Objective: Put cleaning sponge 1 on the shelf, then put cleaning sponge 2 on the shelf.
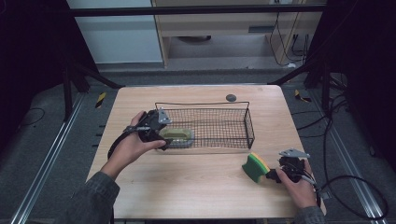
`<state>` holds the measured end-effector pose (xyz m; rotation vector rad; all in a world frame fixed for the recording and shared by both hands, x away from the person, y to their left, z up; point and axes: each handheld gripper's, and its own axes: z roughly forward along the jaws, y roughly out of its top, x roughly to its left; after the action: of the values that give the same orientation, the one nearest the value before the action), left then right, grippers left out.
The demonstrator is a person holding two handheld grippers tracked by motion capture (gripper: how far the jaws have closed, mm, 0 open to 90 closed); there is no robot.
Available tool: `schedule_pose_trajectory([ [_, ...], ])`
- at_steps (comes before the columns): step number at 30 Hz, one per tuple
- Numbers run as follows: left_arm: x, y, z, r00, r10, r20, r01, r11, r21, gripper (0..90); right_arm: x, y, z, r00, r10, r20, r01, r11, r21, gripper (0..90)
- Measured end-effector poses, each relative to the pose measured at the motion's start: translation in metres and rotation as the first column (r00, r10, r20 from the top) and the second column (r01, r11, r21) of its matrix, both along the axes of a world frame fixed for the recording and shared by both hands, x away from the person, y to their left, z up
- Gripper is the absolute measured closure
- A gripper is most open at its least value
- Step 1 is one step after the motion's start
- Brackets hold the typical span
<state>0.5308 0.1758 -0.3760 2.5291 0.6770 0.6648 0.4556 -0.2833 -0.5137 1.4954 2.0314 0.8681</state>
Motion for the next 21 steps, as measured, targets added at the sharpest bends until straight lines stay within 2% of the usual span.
schedule_pose_trajectory([
  [4,-0.013,0.014,-0.005,0.9995,0.030,0.008,-0.029,0.9961,-0.083,7.5,-0.002,-0.002,0.002,0.9998,0.010,-0.015,-0.010,0.9999,0.005,4.1],
  [7,-0.023,0.027,-0.011,0.9978,0.067,0.006,-0.065,0.9883,-0.138,6.5,-0.006,-0.004,0.008,0.9997,0.004,-0.025,-0.004,1.0000,0.000,7.7],
  [8,-0.028,0.033,-0.014,0.9961,0.088,0.014,-0.085,0.9874,-0.134,6.4,-0.010,-0.005,0.011,0.9998,0.000,-0.020,0.000,1.0000,-0.003,8.1],
  [9,-0.031,0.038,-0.017,0.9933,0.113,0.023,-0.108,0.9817,-0.157,6.4,-0.014,-0.006,0.016,0.9999,0.006,-0.008,-0.007,0.9999,-0.015,8.4],
  [12,-0.042,0.056,-0.029,0.9851,0.172,0.002,-0.167,0.9609,-0.221,6.3,-0.027,-0.010,0.025,0.9999,0.011,0.000,-0.011,0.9999,-0.008,9.1],
  [14,-0.047,0.064,-0.039,0.9809,0.195,-0.007,-0.191,0.9553,-0.226,5.8,-0.038,-0.011,0.030,0.9999,0.013,-0.004,-0.013,0.9999,-0.005,10.5],
  [16,-0.051,0.073,-0.052,0.9752,0.219,-0.033,-0.220,0.9465,-0.236,5.7,-0.047,-0.011,0.032,0.9995,0.025,-0.016,-0.026,0.9994,-0.021,11.1],
  [17,-0.051,0.075,-0.056,0.9726,0.228,-0.047,-0.232,0.9446,-0.232,5.7,-0.054,-0.010,0.033,0.9989,0.031,-0.036,-0.032,0.9992,-0.026,11.6],
  [18,-0.051,0.076,-0.060,0.9718,0.229,-0.056,-0.236,0.9475,-0.216,5.8,-0.057,-0.010,0.033,0.9984,0.040,-0.040,-0.041,0.9985,-0.035,12.3],
  [19,-0.052,0.078,-0.064,0.9706,0.232,-0.062,-0.240,0.9453,-0.220,5.9,-0.061,-0.009,0.033,0.9975,0.052,-0.048,-0.053,0.9980,-0.035,13.0],
  [20,-0.052,0.080,-0.068,0.9660,0.250,-0.064,-0.259,0.9391,-0.226,5.7,-0.065,-0.008,0.034,0.9960,0.068,-0.058,-0.070,0.9969,-0.034,13.6],
  [21,-0.051,0.082,-0.072,0.9630,0.261,-0.067,-0.269,0.9368,-0.223,5.8,-0.068,-0.006,0.034,0.9944,0.083,-0.065,-0.086,0.9957,-0.037,14.4],
])
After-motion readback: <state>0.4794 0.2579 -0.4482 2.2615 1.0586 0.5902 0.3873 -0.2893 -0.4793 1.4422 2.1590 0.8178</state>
